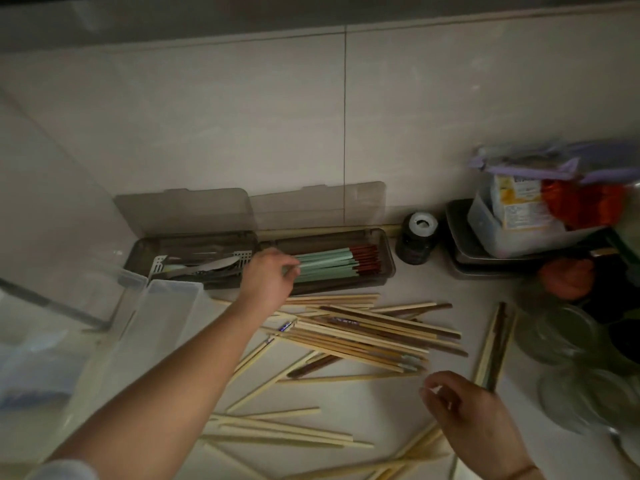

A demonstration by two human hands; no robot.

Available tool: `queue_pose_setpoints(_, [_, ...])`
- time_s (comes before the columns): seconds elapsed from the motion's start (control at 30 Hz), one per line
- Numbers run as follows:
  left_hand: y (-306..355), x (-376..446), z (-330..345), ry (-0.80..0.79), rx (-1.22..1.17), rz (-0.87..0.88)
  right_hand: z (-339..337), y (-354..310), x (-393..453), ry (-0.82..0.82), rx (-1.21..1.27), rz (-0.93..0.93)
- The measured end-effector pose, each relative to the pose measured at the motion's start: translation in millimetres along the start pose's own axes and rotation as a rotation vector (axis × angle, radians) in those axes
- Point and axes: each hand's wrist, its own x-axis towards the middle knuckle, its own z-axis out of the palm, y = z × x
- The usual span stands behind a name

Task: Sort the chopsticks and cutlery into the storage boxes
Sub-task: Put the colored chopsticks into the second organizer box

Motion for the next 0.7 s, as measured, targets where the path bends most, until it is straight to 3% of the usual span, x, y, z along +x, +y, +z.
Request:
queue_pose_setpoints(0.23, [-3, 21, 20, -0.122, 0.279, -0.06, 8, 6, 15, -0.001, -0.007, -0.007])
queue_pose_setpoints(0.37, [2, 27, 21, -0.191, 0.287, -0.101, 10, 24, 14, 0.051, -0.02, 0.093])
queue_pose_setpoints(0.47, [4, 22, 23, -0.094, 0.277, -0.065, 9, 47, 12, 0.172, -0.016, 0.244])
queue_pose_setpoints(0.57, [22, -5, 34, 0.077, 0.173, 0.106, 7, 62, 9, 0.218, -0.003, 0.358])
queue_pose_setpoints(0.63, [44, -41, 49, 0.052, 0.089, 0.32, 9, 67, 6, 0.233, 0.033, 0.337])
queue_pose_setpoints(0.7, [68, -84, 67, -0.072, 0.002, 0.576, 8, 70, 3, 0.229, 0.042, 0.32])
